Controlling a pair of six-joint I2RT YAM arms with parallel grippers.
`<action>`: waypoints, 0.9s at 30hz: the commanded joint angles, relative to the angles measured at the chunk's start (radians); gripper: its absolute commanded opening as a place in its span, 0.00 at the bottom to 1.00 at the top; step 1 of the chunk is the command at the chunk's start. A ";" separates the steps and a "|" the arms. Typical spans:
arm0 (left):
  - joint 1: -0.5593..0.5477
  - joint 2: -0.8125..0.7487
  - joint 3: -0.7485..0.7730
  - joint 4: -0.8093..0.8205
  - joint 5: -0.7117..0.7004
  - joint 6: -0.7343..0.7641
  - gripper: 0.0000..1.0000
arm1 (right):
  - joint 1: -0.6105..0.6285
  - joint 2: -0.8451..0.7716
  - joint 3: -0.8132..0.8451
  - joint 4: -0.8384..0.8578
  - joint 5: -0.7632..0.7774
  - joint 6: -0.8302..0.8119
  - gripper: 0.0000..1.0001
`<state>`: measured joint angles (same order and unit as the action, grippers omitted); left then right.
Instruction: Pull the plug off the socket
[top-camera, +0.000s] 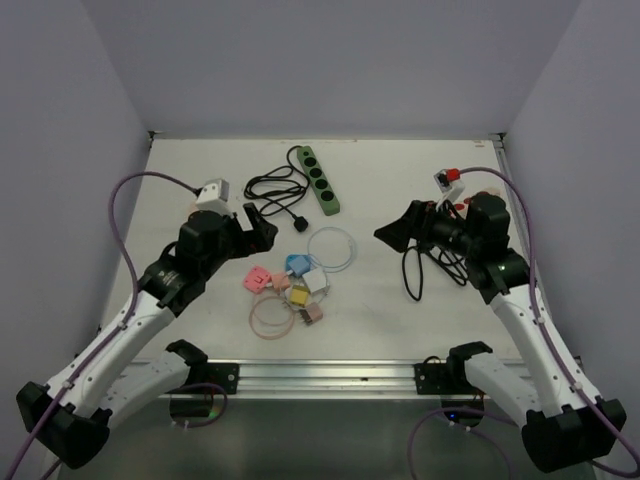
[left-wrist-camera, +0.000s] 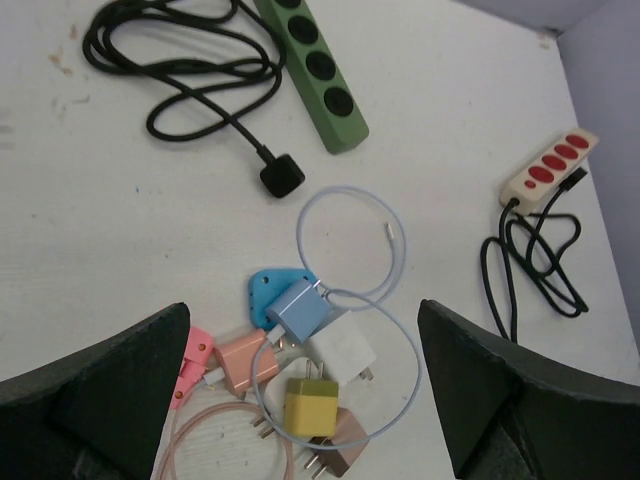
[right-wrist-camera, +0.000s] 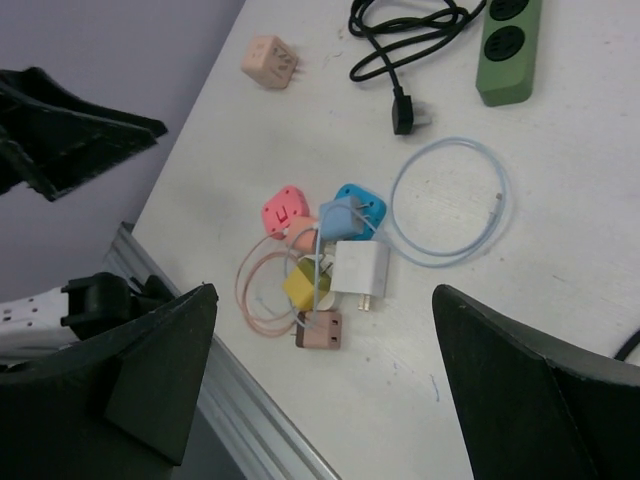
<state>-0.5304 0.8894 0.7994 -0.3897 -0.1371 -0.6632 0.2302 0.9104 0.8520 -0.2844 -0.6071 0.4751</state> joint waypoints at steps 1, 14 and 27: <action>0.006 -0.088 0.092 -0.089 -0.163 0.076 1.00 | 0.000 -0.088 0.071 -0.128 0.144 -0.087 0.93; 0.006 -0.397 0.090 -0.123 -0.510 0.217 1.00 | 0.000 -0.384 0.049 -0.253 0.581 -0.196 0.99; 0.006 -0.552 -0.086 -0.051 -0.685 0.200 1.00 | 0.001 -0.527 -0.067 -0.213 0.750 -0.213 0.98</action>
<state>-0.5304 0.3450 0.7429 -0.4942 -0.7452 -0.4603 0.2298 0.3996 0.8009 -0.5182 0.0834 0.2859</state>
